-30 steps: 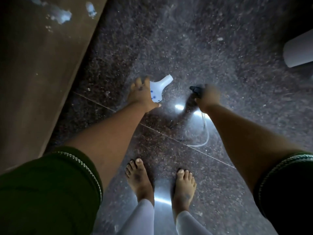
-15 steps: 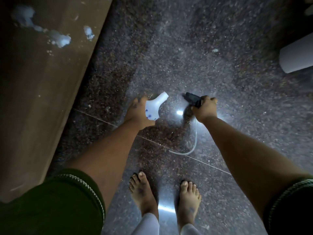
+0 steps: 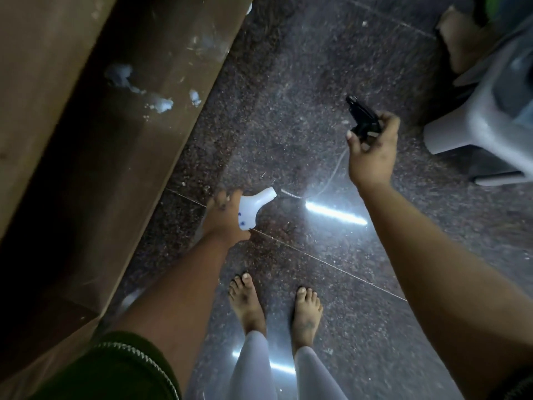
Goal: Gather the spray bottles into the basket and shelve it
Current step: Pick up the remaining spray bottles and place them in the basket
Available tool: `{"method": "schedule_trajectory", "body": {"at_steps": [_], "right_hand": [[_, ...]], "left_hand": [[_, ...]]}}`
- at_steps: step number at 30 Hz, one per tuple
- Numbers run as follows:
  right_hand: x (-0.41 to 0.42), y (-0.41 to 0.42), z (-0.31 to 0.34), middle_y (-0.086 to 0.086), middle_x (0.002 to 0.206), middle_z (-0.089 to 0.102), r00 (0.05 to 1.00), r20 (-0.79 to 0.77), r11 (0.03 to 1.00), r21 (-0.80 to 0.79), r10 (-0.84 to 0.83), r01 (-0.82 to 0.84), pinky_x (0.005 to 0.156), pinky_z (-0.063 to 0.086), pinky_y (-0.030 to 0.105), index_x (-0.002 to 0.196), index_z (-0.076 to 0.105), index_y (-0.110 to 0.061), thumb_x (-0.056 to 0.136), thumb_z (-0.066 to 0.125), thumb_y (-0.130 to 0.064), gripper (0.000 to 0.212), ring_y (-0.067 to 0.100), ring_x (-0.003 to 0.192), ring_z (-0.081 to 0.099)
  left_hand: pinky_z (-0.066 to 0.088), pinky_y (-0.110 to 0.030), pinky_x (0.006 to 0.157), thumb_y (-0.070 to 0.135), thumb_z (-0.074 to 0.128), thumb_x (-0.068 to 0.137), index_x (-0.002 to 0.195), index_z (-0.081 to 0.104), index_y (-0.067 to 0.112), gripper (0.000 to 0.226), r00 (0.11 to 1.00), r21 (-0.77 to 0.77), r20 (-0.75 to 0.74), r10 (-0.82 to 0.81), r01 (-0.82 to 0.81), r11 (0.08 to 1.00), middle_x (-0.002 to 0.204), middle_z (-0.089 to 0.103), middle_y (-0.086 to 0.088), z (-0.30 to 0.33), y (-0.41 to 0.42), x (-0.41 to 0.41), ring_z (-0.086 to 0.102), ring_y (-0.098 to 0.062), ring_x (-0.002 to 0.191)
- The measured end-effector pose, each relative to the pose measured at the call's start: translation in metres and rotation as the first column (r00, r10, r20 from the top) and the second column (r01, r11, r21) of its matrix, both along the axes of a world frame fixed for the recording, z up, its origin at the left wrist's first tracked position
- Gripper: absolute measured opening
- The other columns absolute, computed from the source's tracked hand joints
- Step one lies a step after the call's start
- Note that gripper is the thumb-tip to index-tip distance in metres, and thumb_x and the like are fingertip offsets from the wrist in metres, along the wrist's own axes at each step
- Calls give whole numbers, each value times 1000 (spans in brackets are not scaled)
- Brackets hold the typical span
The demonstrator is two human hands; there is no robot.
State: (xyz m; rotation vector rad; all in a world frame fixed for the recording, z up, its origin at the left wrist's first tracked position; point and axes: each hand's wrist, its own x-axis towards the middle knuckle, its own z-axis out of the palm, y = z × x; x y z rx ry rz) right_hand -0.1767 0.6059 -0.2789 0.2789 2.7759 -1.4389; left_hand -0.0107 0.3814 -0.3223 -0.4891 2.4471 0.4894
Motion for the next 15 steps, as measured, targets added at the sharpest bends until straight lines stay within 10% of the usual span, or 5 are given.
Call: {"method": "schedule_trajectory", "body": {"at_steps": [6,15], "right_hand": [[17,-28,39,10,125,46,989,-52,987,-71,139,-142,77,44,1,124,40,-5,86,65,-16,46,17,102,56],[36,-54,65,11,121,52,981,-67,955,-225,181,-192,78,49,9,117,38,-11,87,64,-17,40,15,98,60]], "left_hand": [[43,-47,98,28,86,58,139,31,24,98,1000,11,4,-3,3,1000,145,29,-11,27,-3,8,31,-37,131],[45,-43,94,27,86,58,139,32,28,97,1000,29,11,16,-16,999,143,30,-7,43,-12,21,32,-34,128]]}}
